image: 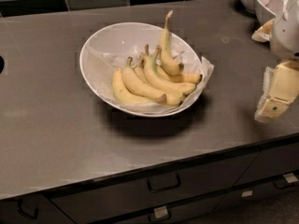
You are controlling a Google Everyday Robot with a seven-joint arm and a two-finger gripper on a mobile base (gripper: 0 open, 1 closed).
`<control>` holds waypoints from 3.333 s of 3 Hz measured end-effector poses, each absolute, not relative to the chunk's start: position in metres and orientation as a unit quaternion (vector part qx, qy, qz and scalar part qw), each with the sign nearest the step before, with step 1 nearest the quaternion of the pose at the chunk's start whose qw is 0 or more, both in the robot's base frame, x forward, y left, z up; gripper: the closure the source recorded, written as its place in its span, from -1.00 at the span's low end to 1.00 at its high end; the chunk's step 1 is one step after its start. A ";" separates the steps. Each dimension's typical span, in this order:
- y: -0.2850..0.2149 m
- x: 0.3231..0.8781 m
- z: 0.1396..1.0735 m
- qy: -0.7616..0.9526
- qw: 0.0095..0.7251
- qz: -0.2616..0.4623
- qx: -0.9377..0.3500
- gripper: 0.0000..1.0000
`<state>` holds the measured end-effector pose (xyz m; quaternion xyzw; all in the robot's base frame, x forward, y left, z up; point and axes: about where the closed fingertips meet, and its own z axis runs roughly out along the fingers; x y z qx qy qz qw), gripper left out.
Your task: Pick banana from white bowl
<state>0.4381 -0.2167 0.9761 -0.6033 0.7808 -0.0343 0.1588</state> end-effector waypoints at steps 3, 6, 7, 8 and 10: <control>-0.185 0.495 0.964 0.815 0.179 -0.007 -0.552 -1.00; -0.114 0.529 0.993 0.796 0.204 0.033 -0.568 -1.00; -0.087 0.548 0.993 0.795 0.222 0.078 -0.559 -1.00; -0.072 0.561 0.985 0.802 0.247 0.118 -0.531 -1.00; -0.055 0.575 0.954 0.840 0.254 0.130 -0.462 -1.00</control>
Offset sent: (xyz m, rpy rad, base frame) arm 0.0583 0.0348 -0.0073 0.0651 0.0227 -0.0770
